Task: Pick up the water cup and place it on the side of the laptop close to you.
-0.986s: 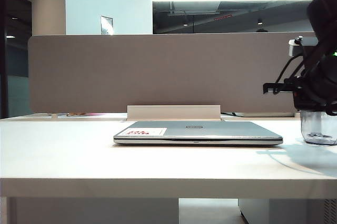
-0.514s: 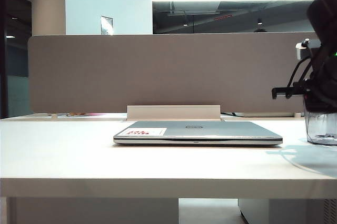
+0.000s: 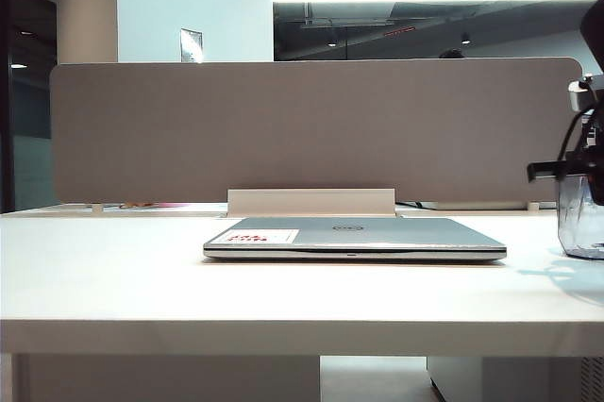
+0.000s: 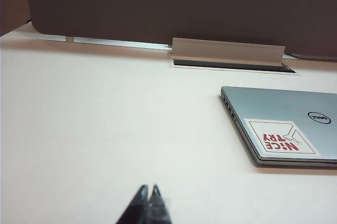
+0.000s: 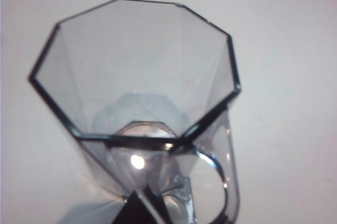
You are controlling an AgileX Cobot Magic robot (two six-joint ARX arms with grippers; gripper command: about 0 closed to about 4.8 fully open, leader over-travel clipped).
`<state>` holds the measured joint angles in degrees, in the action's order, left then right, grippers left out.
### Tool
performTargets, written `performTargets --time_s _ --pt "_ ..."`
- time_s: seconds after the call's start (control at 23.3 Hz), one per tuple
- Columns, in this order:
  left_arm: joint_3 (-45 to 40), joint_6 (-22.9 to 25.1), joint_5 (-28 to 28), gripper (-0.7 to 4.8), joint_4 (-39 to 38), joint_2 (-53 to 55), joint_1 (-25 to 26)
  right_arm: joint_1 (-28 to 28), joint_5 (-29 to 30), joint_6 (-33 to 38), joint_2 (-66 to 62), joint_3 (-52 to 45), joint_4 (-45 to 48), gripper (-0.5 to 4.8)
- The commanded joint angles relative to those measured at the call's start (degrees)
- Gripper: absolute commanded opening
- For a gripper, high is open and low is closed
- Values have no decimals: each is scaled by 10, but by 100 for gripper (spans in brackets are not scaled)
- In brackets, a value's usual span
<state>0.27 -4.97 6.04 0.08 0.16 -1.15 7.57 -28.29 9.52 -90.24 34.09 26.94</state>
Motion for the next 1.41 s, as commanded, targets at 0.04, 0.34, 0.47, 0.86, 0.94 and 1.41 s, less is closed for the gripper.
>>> performTargets --time_s 0.04,0.34,0.47,0.86,0.94,1.41 --pt "2 -2 4 -6 4 1 -1 -17 -2 -10 4 2 0 -8" --pt "2 -2 5 -6 1 1 -1 -53 -1 -40 4 3 2 -7" --pt "2 -2 5 -6 -8 1 -1 -62 19 -40 19 2 -30 -6" --pt "2 -2 4 -6 -9 1 -1 -64 64 -97 151 2 -129 -7" --pt "2 -2 5 -6 -9 1 -1 -72 74 -98 183 2 -153 -7" --pt "2 -2 6 -6 -9 1 -1 -198 174 -53 321 -56 -219 -7"
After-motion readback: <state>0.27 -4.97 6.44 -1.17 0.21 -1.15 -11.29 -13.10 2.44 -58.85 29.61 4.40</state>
